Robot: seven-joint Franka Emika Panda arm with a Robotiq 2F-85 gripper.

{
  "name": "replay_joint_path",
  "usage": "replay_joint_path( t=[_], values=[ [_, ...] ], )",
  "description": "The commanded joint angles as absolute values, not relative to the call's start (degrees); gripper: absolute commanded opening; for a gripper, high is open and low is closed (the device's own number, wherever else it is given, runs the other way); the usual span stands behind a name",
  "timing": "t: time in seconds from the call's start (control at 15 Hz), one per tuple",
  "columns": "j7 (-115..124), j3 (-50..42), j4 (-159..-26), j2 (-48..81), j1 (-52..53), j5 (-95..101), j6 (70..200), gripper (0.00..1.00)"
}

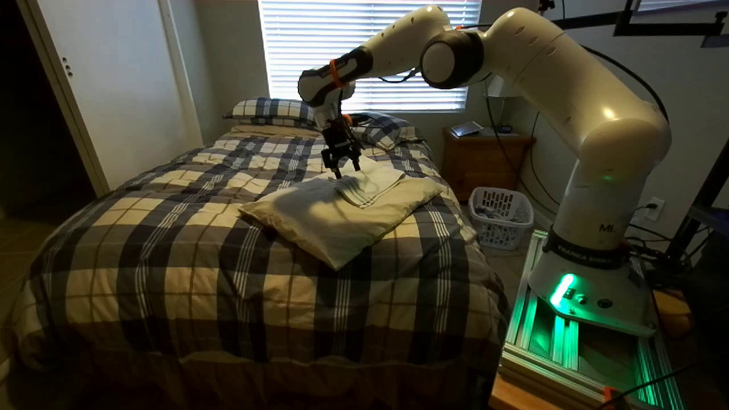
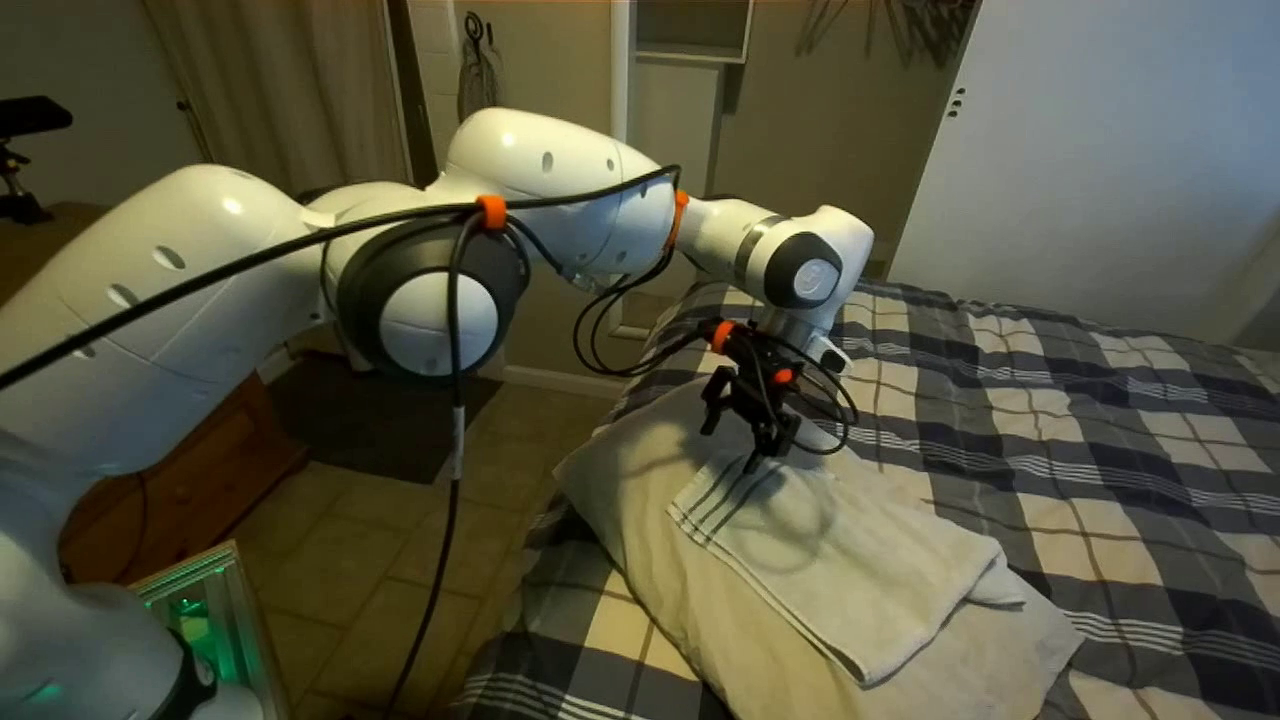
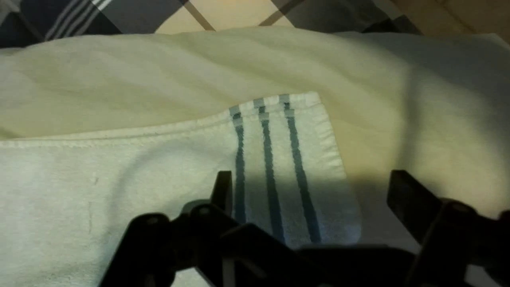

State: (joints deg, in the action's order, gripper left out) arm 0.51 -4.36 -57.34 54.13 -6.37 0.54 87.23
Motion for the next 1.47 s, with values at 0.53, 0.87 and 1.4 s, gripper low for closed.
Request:
replay_joint_path(
  t=[0.53, 0.87, 1.4],
  values=[
    [-0.76, -6.09, -48.51, 59.09, -3.32, 8.79, 84.08, 1.0],
    [1.12, -7.48, -42.43, 63.32, -0.74, 11.79, 75.97, 1.0],
    [5.1, -11.26, -34.76, 69.23, 5.23, 19.45, 70.37, 1.0]
  ],
)
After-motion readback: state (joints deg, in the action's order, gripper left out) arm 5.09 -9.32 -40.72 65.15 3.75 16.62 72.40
